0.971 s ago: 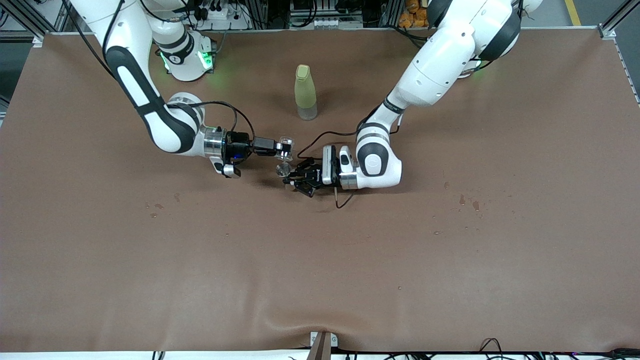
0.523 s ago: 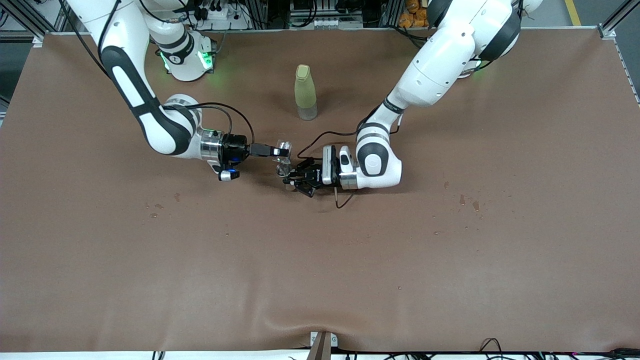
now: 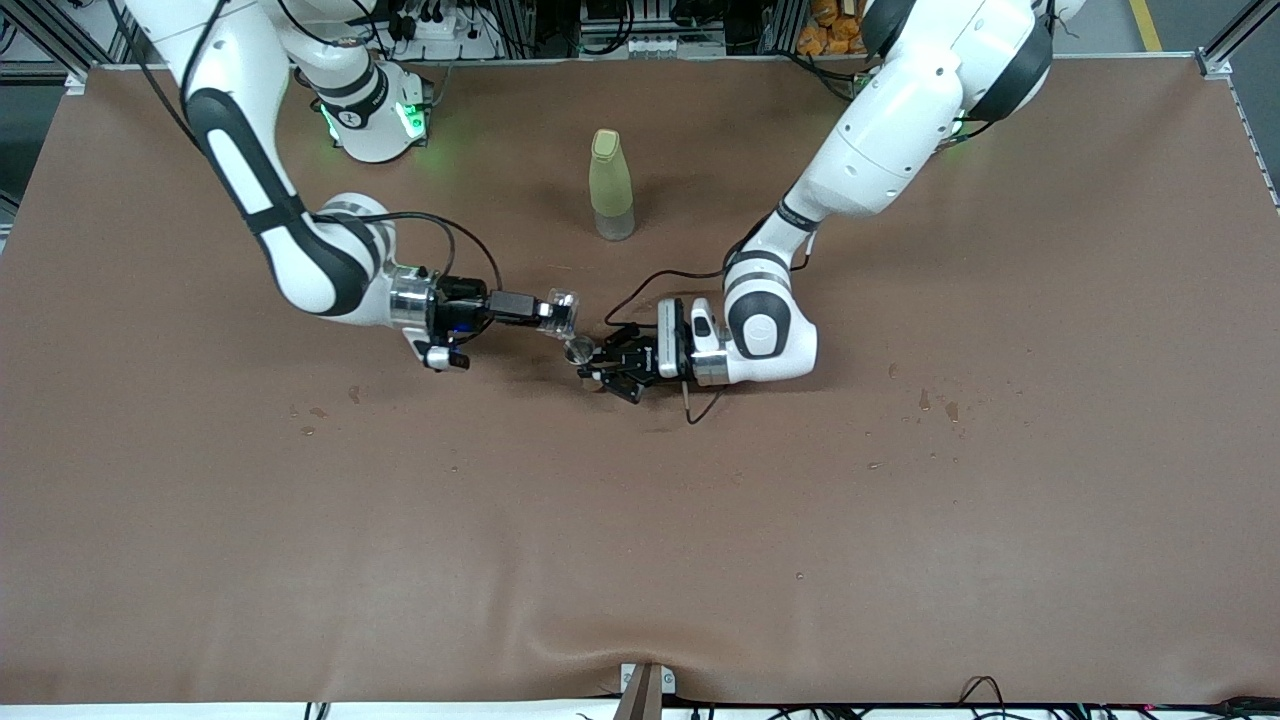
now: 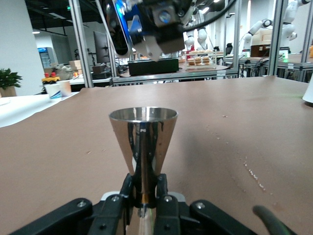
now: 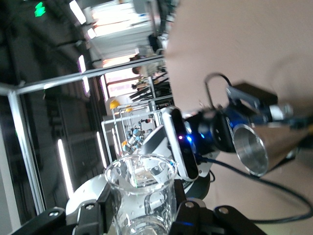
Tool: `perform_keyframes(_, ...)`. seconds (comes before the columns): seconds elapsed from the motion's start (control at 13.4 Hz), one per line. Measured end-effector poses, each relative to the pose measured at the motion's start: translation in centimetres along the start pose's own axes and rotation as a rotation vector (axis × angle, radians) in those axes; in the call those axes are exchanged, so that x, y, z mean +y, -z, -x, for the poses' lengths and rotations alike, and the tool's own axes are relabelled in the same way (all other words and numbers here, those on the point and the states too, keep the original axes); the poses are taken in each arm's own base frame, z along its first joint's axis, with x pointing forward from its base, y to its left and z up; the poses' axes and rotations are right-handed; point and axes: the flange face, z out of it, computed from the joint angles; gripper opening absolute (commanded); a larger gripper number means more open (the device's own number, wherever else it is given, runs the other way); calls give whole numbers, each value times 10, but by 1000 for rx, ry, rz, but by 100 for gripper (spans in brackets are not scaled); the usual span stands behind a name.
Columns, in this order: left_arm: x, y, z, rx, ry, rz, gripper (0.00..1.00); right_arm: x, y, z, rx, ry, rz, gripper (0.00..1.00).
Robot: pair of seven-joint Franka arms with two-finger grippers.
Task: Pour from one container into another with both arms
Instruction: 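Tilt the beaker upright and move it back while the left gripper withdraws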
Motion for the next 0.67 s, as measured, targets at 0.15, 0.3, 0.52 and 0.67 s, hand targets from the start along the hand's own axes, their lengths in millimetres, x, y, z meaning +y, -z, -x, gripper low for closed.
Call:
perform_keyframes(0.15,-11,25,-4,15,7,-20,0,-5,48,-27,-29,255,63,0)
perform_keyframes(0.3,-25,59,-10,15,-8,-22,0,-8,118,-55,-52,482,151,1)
perform_keyframes(0.52,-42,126,-16,9,-12,14,0,-11,224,-73,-75,789,195,0)
perform_keyframes(0.67,-52,179,-17,7,-4,45,0,-5,295,-75,-86,968,249,0)
